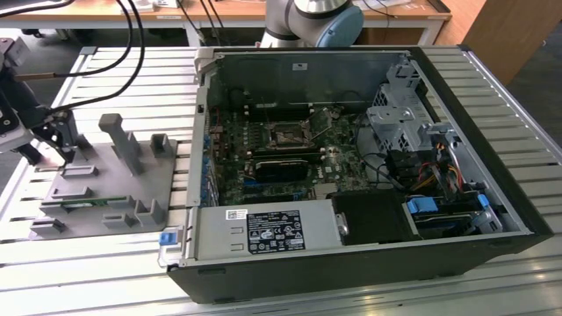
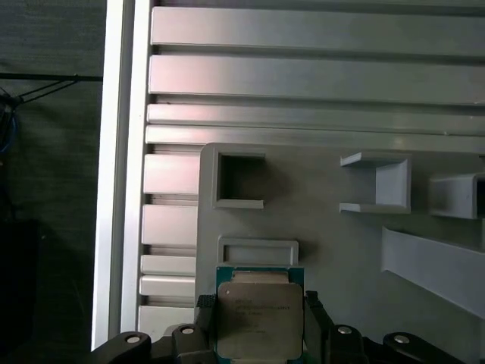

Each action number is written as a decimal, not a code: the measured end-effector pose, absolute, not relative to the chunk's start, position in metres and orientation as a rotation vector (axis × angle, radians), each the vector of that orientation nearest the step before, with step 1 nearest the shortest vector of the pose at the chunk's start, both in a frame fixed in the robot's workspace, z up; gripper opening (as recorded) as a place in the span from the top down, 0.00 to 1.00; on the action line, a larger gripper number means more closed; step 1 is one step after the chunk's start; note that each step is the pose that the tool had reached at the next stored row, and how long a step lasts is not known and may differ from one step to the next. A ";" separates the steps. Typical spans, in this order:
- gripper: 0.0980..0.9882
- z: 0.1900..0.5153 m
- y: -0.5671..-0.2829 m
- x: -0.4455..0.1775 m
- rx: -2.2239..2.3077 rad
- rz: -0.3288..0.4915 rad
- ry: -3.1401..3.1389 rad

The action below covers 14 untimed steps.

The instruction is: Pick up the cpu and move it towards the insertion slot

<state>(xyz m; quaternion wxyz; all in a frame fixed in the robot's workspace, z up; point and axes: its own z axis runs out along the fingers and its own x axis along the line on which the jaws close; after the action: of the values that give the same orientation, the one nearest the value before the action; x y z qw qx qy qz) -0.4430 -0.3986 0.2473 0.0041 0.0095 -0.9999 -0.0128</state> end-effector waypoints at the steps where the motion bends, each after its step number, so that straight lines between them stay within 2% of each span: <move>1: 0.50 0.248 -0.398 -0.443 0.030 -0.040 -3.133; 14: 0.50 0.256 -0.397 -0.443 0.030 -0.040 -3.133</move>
<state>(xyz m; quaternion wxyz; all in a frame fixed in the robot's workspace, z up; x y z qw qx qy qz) -0.4429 -0.3973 0.2559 0.0040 0.0095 -0.9999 -0.0128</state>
